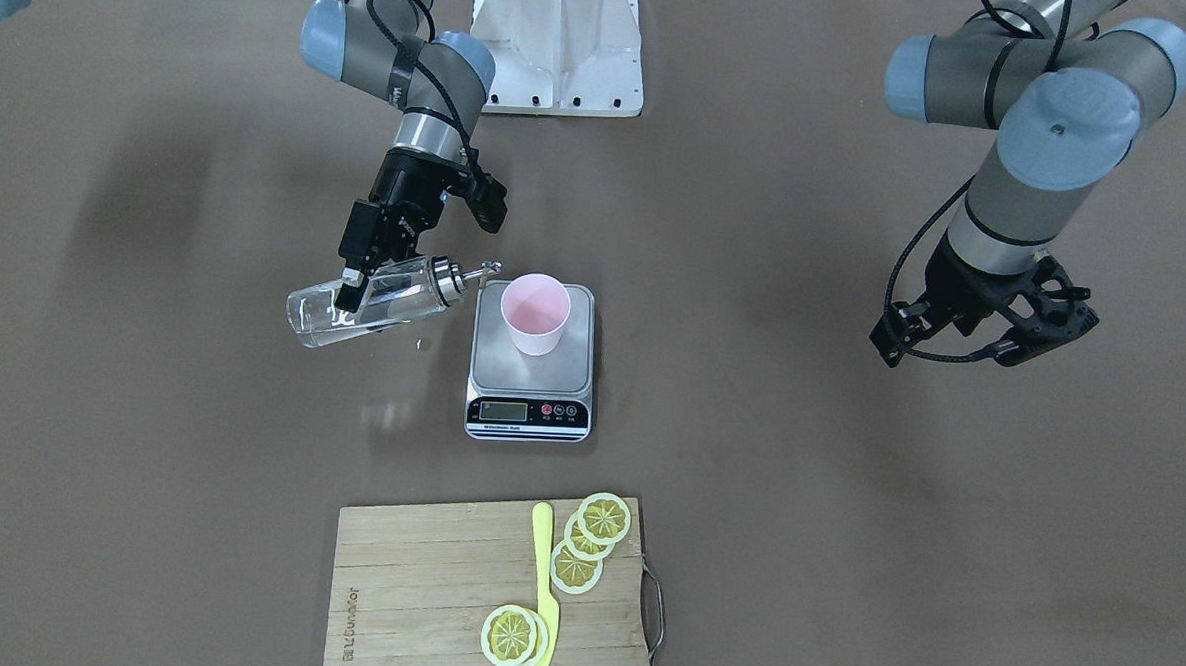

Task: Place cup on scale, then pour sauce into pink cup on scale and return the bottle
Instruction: 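Tilt the bottle spout down over the pink cup with the right gripper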

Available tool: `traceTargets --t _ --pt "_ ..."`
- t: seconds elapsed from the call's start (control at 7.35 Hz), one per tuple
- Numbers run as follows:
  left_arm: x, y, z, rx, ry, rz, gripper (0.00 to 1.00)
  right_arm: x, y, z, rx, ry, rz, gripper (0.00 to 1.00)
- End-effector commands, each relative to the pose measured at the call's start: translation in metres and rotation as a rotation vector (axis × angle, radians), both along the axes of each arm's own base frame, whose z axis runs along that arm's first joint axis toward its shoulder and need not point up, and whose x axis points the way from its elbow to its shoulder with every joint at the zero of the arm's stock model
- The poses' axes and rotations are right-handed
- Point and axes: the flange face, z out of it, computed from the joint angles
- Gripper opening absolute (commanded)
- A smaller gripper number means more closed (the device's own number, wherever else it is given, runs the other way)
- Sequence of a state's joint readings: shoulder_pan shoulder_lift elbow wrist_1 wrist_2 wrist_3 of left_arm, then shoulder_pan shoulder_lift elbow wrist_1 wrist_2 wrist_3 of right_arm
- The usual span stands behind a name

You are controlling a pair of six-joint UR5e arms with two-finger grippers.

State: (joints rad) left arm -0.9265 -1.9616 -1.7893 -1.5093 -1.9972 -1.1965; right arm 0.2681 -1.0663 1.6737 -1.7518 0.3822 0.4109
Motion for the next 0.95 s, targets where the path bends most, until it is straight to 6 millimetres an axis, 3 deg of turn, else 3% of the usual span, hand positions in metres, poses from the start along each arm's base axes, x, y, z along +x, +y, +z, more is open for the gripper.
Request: traceTargets --t 0.0,0.82 --pt "0.0003 -0.0004 0.0005 0.0 0.0 0.0 0.98 -0.0159 -0.0098 0.0056 -0.006 0.028 0.009 0.0" --pt "-0.0006 -0.0005 0.0 -0.001 0.001 -0.001 0.98 -0.0144 -0.0167 0.0072 0.133 0.124 0.077 0.0"
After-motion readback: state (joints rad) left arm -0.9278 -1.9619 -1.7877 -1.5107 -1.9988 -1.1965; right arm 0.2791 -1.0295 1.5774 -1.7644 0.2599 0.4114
